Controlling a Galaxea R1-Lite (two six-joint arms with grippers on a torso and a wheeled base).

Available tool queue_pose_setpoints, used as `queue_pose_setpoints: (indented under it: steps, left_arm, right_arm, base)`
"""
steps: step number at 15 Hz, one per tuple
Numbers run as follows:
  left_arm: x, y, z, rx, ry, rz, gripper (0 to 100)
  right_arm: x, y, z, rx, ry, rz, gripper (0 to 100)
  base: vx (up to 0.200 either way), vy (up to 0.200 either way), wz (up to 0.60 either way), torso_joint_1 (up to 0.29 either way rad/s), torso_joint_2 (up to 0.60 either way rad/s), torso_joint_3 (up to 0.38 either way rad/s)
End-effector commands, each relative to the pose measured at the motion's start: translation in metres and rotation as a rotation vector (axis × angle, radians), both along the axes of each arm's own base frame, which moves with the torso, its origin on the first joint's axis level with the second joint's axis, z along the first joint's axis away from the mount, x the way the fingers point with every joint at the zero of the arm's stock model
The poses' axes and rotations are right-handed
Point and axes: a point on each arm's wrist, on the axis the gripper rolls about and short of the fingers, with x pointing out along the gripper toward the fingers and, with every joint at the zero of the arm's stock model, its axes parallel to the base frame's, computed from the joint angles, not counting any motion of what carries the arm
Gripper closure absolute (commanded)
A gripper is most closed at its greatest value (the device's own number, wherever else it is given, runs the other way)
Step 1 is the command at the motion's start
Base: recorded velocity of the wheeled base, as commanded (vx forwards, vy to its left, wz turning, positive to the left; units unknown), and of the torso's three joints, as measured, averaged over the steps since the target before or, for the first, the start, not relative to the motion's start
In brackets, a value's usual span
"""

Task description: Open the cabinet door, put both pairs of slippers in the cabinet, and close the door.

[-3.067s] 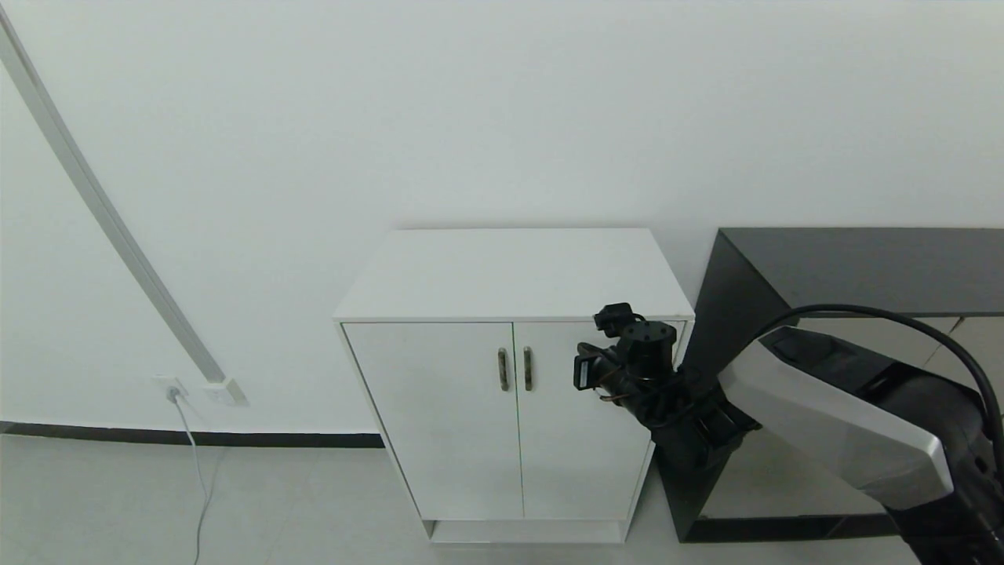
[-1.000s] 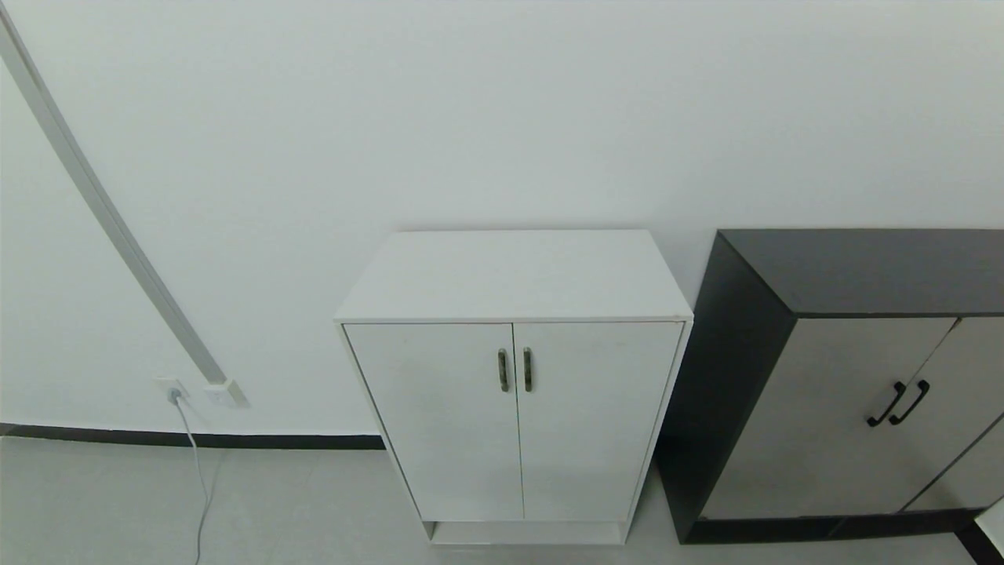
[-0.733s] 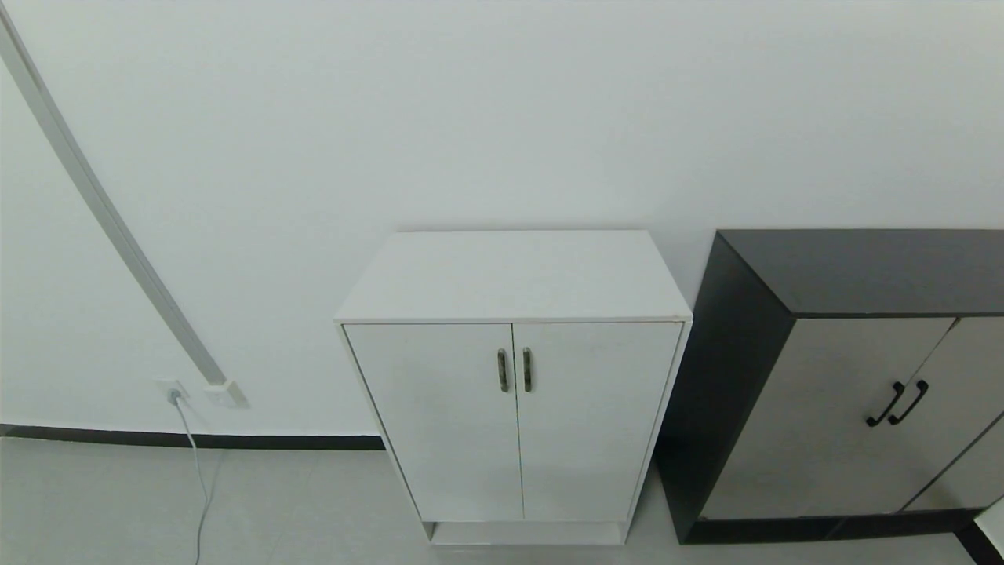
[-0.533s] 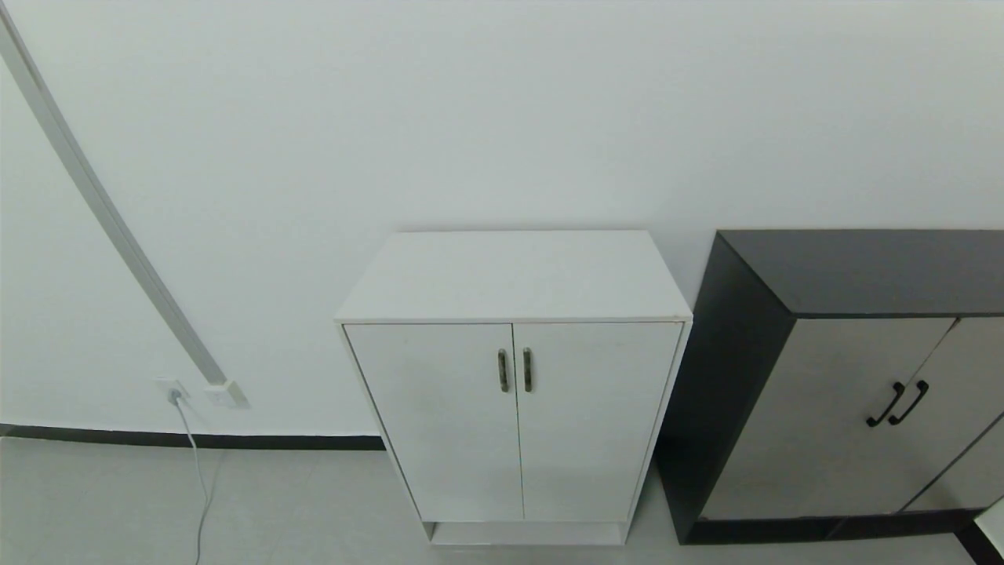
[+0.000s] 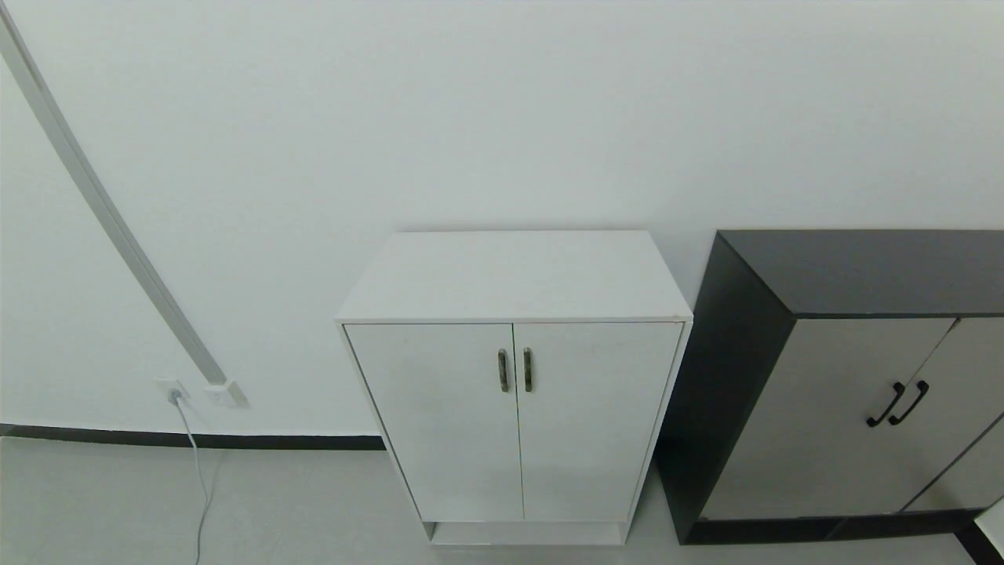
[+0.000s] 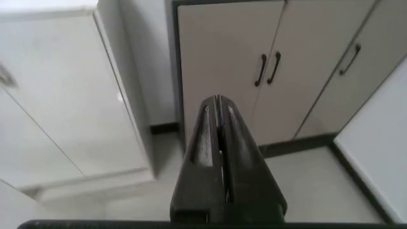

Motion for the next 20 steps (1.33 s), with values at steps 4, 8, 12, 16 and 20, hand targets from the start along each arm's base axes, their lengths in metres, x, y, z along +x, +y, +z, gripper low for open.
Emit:
queue_pose_setpoints:
  steps: [4,8,12,16,20]
  left_arm:
    - [0.0001,0.0,0.0,0.001,0.001,0.001,100]
    - [0.0001,0.0,0.0,-0.001,0.001,0.001,100]
    - [0.0,0.0,0.0,-0.001,0.0,0.0,100]
    - [0.0001,-0.0001,0.0,-0.001,0.001,-0.002,100]
    - [0.0,-0.0001,0.0,-0.001,0.0,-0.002,100]
  right_arm:
    - [0.0018,0.0028,-0.0051,-0.015,0.023,0.13,100]
    - [0.0007,0.002,-0.0056,-0.004,0.006,0.339,100]
    - [-0.0055,0.0016,-0.0072,-0.033,-0.072,0.238,100]
    - [-0.0056,0.0013,-0.0065,0.015,-0.082,0.23,100]
    - [-0.0054,0.0029,-0.0073,-0.081,-0.066,0.303,100]
  base:
    - [0.0,0.0,0.0,0.0,0.0,0.0]
    - [0.0,0.0,0.0,0.0,0.0,0.0]
    - [0.0,0.0,0.0,0.0,0.0,0.0]
    - [0.0,0.0,0.0,0.0,0.0,0.0]
    - [0.0,0.0,0.0,0.0,0.0,0.0]
